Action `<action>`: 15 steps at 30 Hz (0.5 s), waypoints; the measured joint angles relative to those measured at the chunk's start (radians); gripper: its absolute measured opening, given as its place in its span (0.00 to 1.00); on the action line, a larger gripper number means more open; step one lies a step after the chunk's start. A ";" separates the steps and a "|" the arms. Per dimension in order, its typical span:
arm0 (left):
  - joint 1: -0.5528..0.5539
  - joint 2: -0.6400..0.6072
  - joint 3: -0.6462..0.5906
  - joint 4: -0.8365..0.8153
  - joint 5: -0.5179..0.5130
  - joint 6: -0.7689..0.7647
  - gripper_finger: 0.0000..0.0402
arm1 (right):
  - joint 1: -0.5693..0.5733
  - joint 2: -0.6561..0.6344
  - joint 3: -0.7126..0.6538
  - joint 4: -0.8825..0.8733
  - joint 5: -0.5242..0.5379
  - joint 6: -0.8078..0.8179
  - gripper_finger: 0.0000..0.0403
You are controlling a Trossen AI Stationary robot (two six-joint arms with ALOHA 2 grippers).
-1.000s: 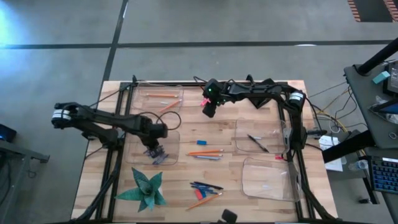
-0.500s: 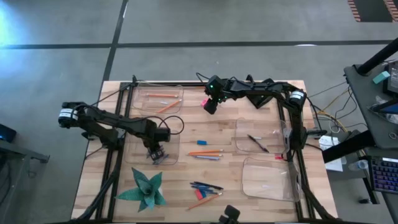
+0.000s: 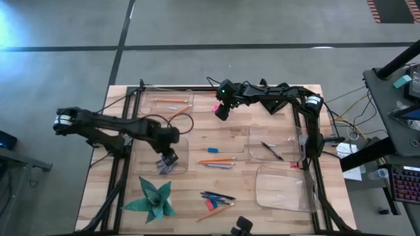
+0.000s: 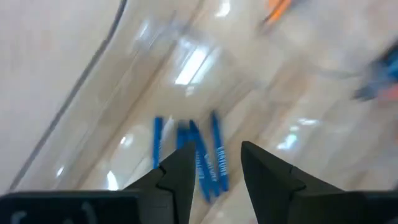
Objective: Sort crayons/erasers/pens/pencils in bins
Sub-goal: Put the orange eraser into the bottom right transparent bin
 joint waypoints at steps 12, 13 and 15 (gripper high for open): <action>0.000 -0.144 0.147 0.004 -0.210 -0.001 0.29 | -0.028 0.001 -0.082 0.236 -0.155 -0.098 0.41; 0.000 -0.151 0.159 0.005 -0.226 -0.001 0.29 | -0.032 0.001 -0.082 0.247 -0.156 -0.100 0.41; 0.000 -0.160 0.184 0.005 -0.257 0.000 0.29 | -0.042 0.001 -0.082 0.251 -0.158 -0.117 0.41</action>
